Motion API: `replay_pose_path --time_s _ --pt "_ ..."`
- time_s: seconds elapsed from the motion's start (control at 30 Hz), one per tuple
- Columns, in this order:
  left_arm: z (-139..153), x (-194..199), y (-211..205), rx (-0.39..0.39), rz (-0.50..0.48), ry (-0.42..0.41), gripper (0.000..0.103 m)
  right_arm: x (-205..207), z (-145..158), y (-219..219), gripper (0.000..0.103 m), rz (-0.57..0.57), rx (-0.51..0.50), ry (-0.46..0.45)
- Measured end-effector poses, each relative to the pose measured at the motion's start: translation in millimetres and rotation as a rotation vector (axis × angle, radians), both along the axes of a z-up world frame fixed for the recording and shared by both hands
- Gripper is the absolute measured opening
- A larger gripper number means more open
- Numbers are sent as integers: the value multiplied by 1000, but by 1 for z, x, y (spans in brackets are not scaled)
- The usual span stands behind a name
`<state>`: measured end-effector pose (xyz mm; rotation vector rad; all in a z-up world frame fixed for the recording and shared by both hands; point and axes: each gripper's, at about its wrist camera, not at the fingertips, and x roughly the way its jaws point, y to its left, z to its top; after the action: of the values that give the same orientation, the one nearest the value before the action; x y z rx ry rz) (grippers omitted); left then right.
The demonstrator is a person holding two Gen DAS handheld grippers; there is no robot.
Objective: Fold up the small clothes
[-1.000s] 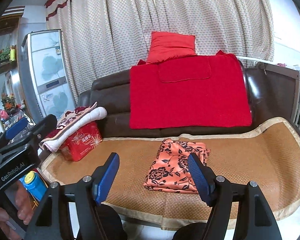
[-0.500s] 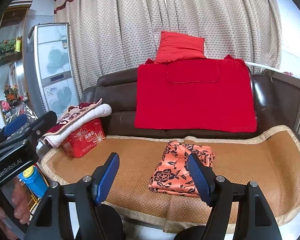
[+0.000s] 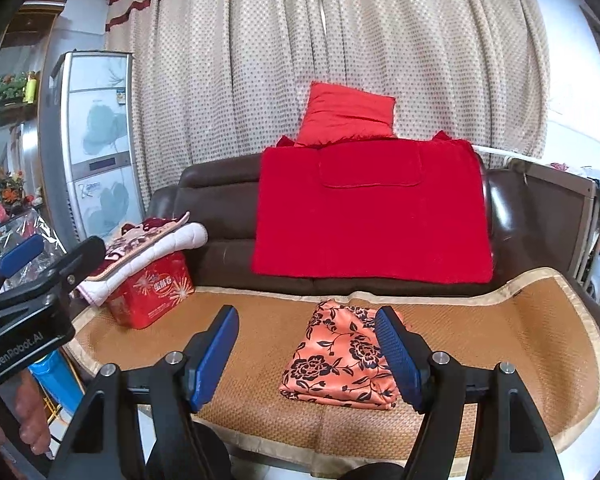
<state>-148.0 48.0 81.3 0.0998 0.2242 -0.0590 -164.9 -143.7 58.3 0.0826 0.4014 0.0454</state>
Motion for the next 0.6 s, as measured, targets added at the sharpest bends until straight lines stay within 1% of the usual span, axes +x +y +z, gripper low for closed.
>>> replay_pose_path --time_s 0.6 --pt "12 -23 -4 20 -33 -38 103 -17 11 -12 74 -60 4 -34"
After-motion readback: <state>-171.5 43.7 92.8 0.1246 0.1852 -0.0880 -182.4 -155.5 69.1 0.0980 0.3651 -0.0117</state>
